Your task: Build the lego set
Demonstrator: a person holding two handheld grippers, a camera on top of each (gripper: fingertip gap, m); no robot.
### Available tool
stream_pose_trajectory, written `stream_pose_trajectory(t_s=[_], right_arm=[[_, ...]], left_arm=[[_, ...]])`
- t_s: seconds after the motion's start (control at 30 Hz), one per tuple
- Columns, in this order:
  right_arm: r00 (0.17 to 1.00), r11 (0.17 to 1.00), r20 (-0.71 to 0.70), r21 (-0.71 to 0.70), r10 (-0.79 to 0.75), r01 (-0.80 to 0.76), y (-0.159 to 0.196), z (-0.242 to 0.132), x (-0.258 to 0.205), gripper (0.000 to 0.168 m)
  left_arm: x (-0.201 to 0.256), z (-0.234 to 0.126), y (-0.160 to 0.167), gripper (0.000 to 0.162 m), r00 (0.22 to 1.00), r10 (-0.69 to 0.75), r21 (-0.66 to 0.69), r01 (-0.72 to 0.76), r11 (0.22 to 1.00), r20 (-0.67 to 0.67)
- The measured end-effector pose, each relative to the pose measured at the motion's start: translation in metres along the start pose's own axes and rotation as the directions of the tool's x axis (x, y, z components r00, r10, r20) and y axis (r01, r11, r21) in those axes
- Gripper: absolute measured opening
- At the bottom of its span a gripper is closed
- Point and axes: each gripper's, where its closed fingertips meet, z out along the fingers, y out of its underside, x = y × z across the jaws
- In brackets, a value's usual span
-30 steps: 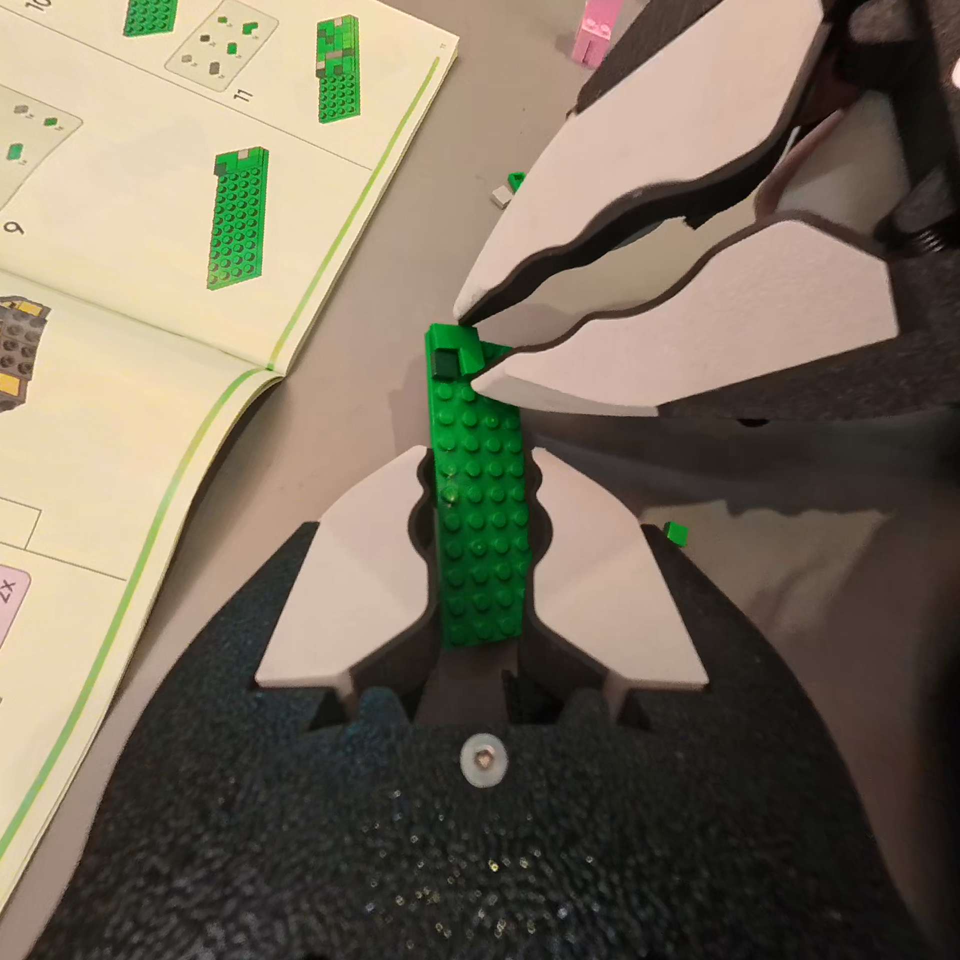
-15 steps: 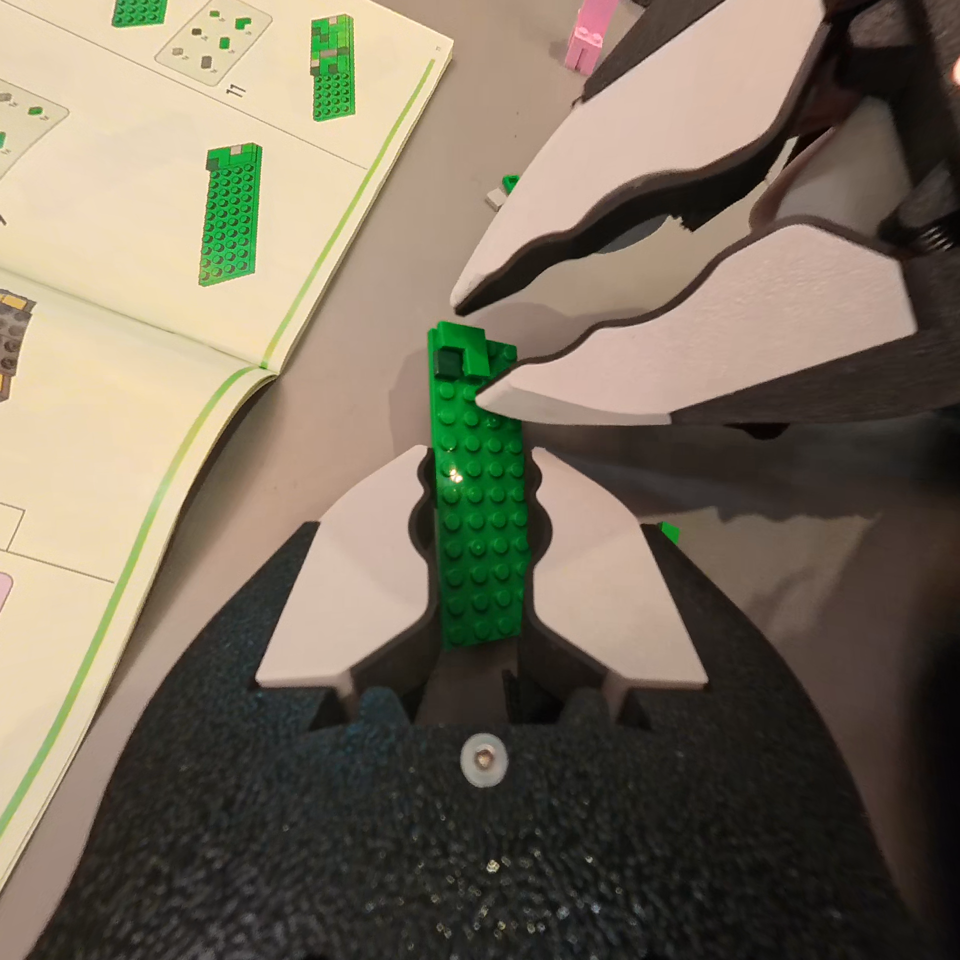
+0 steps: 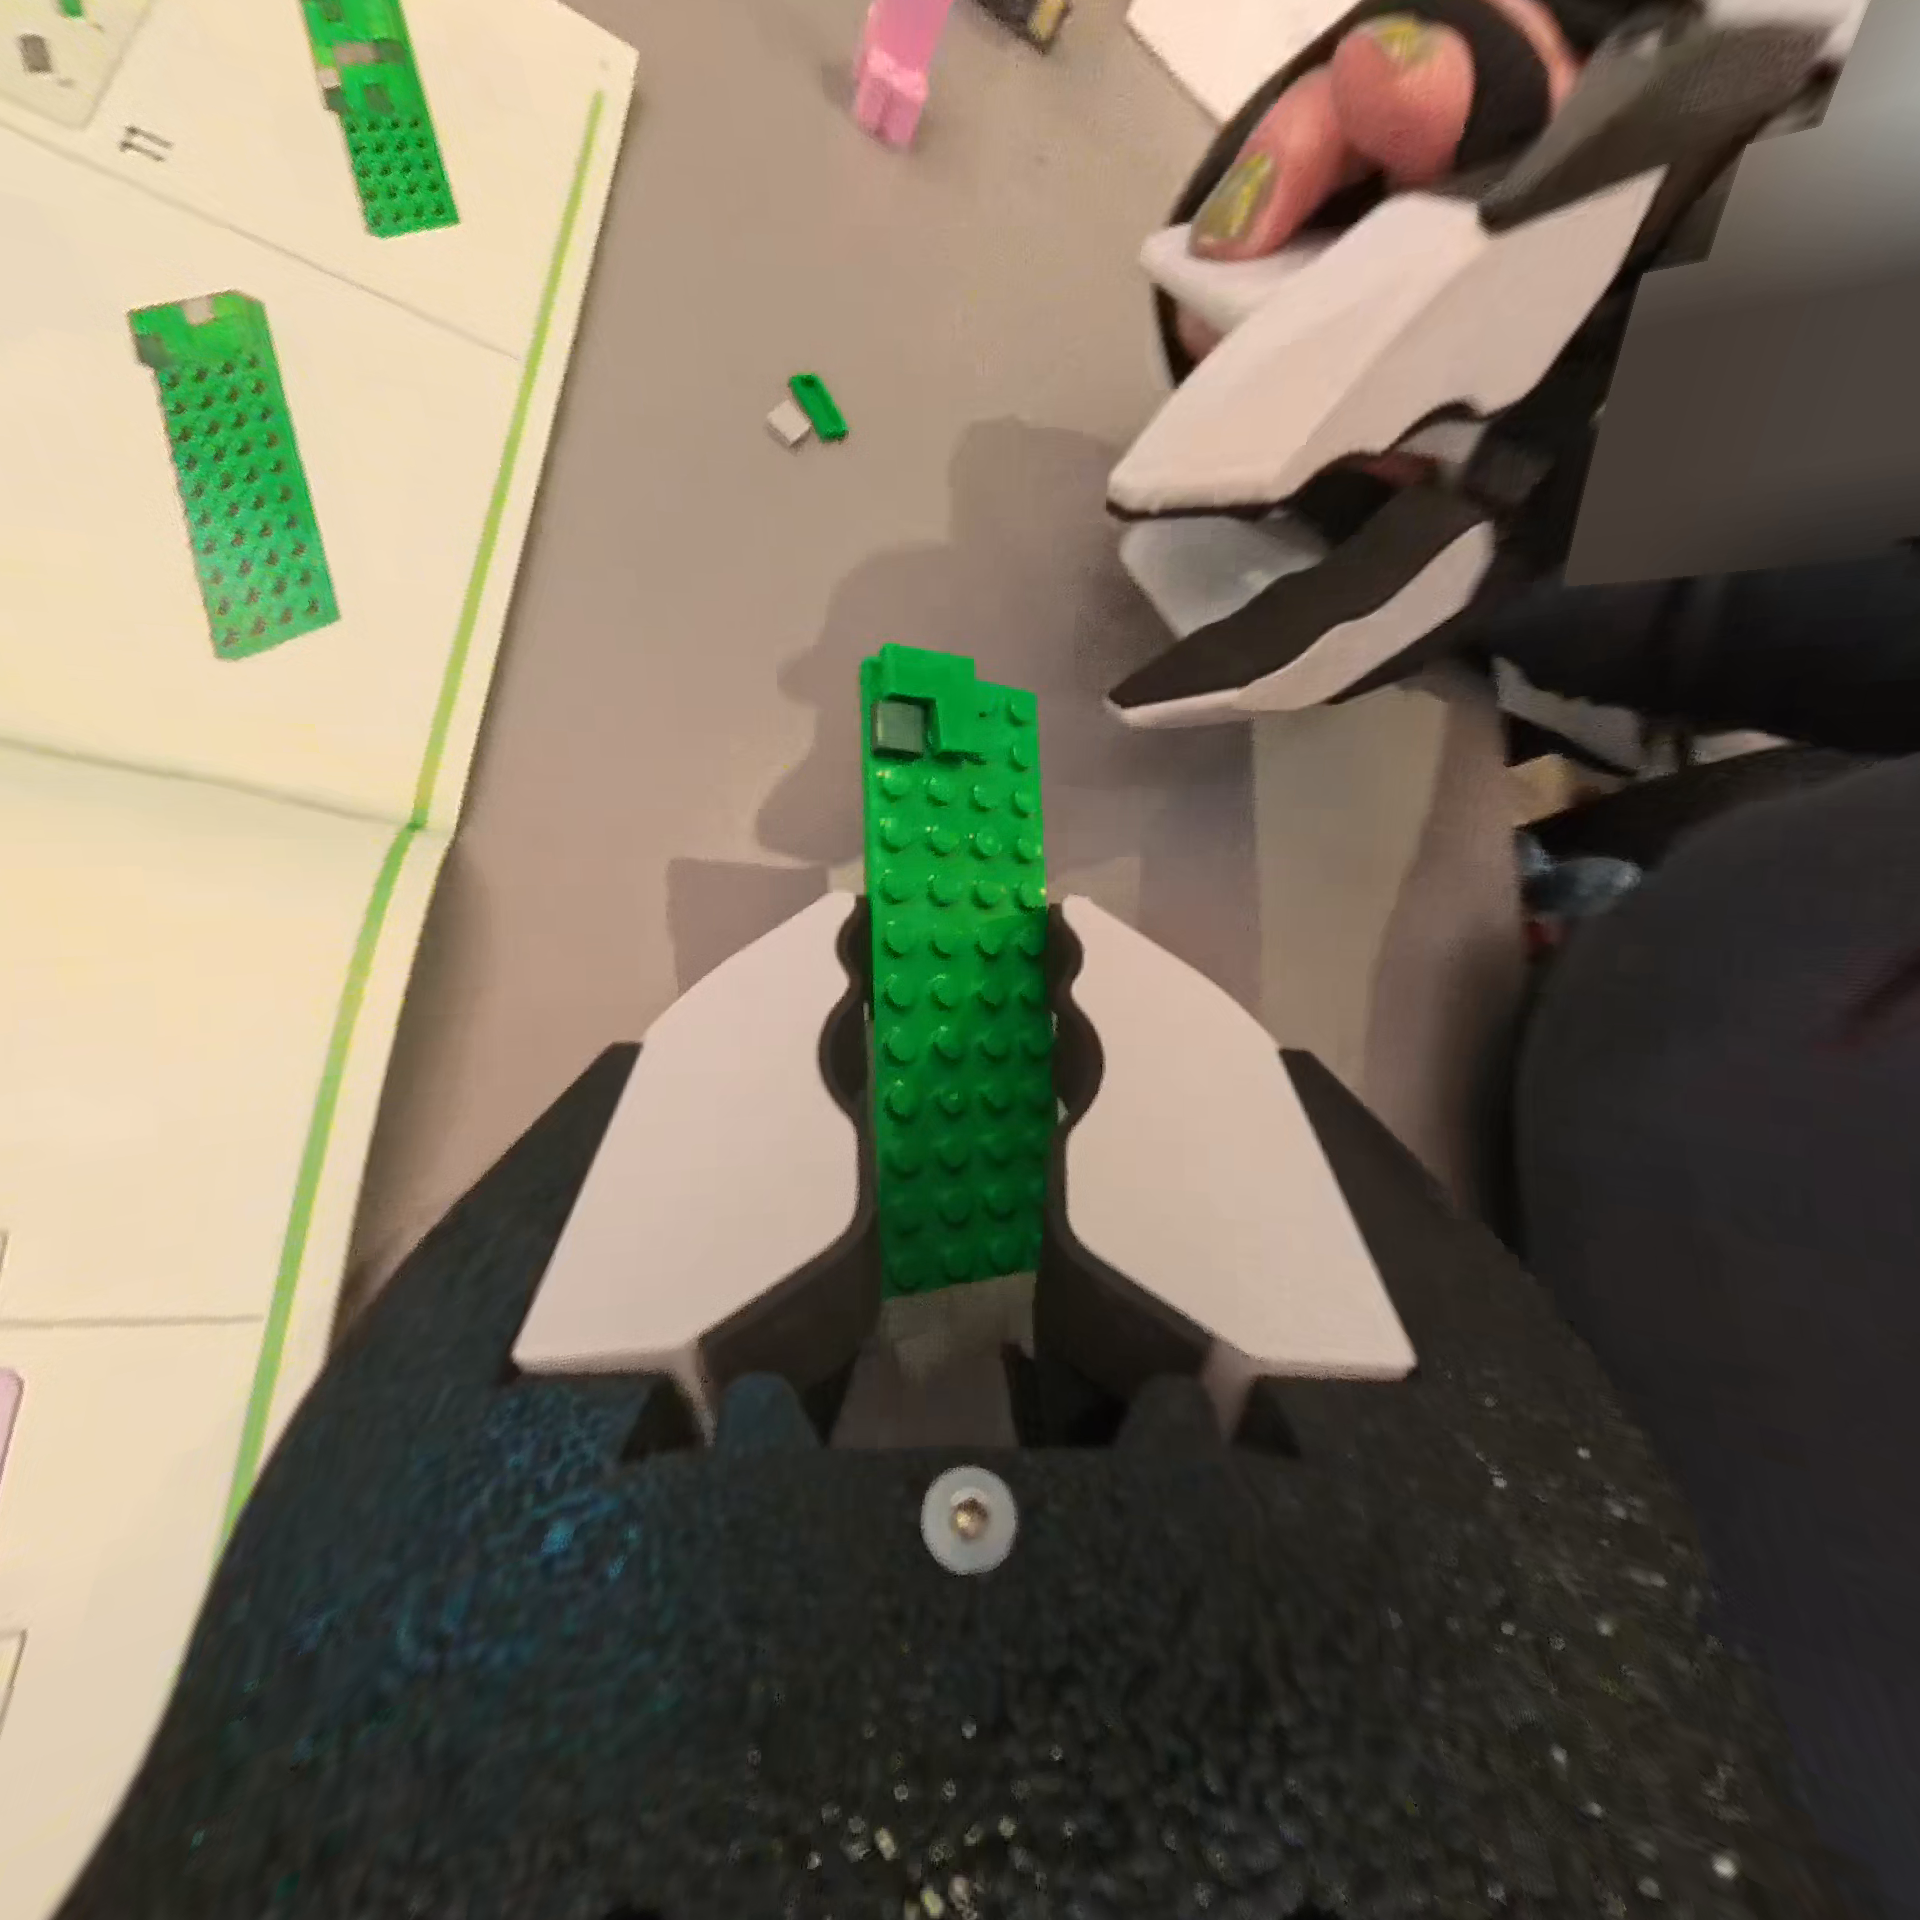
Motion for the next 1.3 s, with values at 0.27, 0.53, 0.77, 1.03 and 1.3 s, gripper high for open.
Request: stream_pose_trajectory(t_s=[0.27, 0.53, 0.77, 1.03, 1.3], right_arm=[[0.938, 0.947, -0.133, -0.025, -0.321, 0.32, 0.004, 0.003, 0.011, 0.037], [0.856, 0.876, -0.209, -0.004, -0.472, 0.482, -0.007, 0.001, 0.002, 0.011], [0.854, 0.873, -0.199, -0.014, -0.48, 0.487, -0.006, 0.002, -0.001, 0.008], [0.857, 0.873, -0.181, -0.023, -0.482, 0.486, -0.005, 0.001, -0.002, 0.007], [0.878, 0.881, -0.073, -0.043, -0.473, 0.471, -0.002, 0.002, -0.01, 0.006]], left_arm=[[0.022, -0.001, -0.015, 0.032, 0.992, -0.009, -0.034, 0.005, 0.999, -0.123], [0.028, 0.005, -0.011, 0.031, 0.988, -0.01, -0.065, 0.0, 0.998, -0.152], [0.03, 0.007, -0.008, 0.031, 0.988, -0.003, -0.08, -0.01, 0.997, -0.157], [0.031, 0.008, -0.009, 0.031, 0.988, 0.013, -0.08, -0.025, 0.996, -0.151], [0.03, 0.012, -0.002, 0.032, 0.984, -0.016, -0.111, -0.003, 0.994, -0.178]])
